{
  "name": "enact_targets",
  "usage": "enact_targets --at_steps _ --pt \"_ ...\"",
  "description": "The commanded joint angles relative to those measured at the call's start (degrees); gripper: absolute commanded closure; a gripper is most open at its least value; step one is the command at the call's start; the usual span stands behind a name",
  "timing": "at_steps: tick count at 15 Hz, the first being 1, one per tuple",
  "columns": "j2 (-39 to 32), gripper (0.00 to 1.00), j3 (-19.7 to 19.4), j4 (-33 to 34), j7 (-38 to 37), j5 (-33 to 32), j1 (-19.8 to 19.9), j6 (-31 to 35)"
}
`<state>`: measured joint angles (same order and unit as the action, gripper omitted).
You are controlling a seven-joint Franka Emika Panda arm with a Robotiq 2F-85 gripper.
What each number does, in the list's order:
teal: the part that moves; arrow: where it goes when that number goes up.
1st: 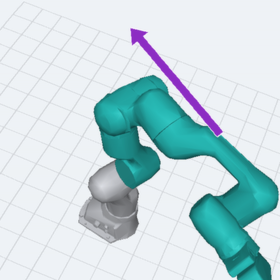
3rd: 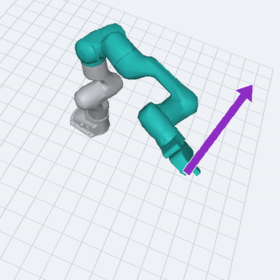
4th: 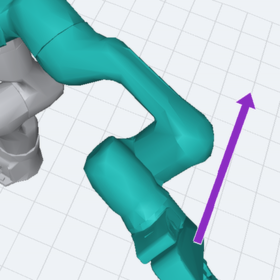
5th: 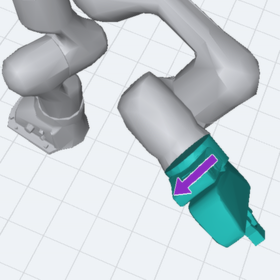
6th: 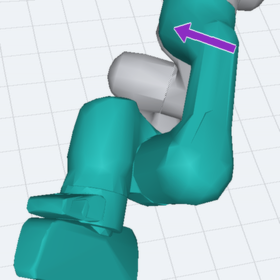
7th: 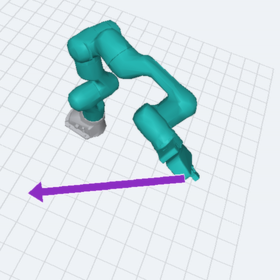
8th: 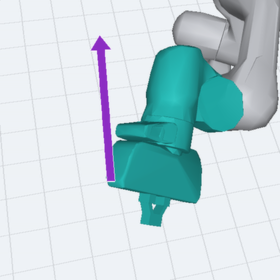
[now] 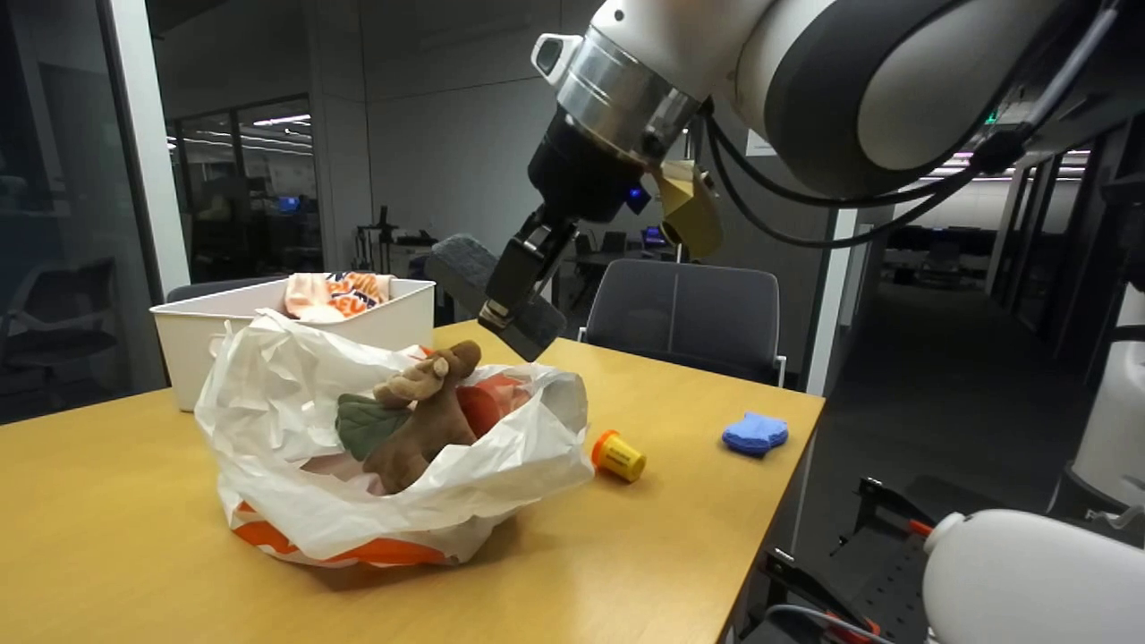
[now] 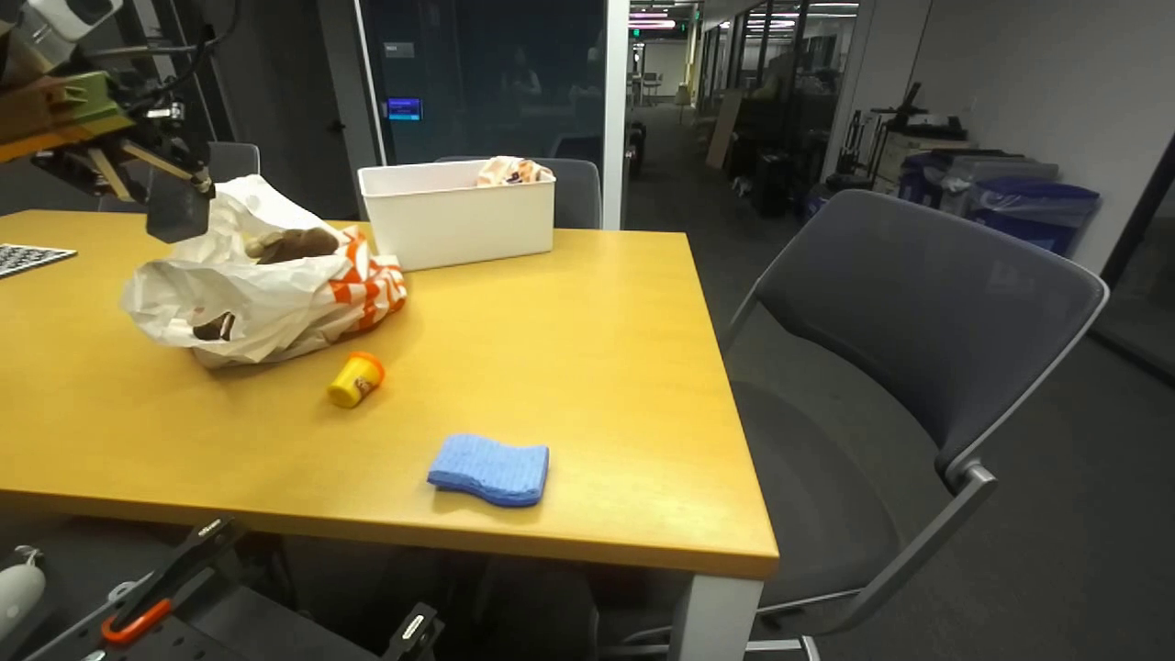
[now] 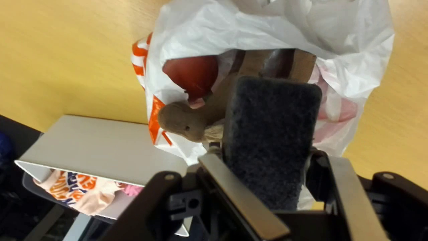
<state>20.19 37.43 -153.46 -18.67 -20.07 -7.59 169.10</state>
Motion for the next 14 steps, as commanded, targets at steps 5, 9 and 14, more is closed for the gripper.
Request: enact_targets --at_steps 5,9,14 --pt "-11.02 0.67 17.28 8.88 -5.55 -20.41 21.46 2.47" --pt "-17.91 0.67 22.15 13.49 -7.59 -30.04 29.57 -1.72" --pt "-27.47 0.09 21.44 17.27 -9.51 -35.14 29.1 -8.41"
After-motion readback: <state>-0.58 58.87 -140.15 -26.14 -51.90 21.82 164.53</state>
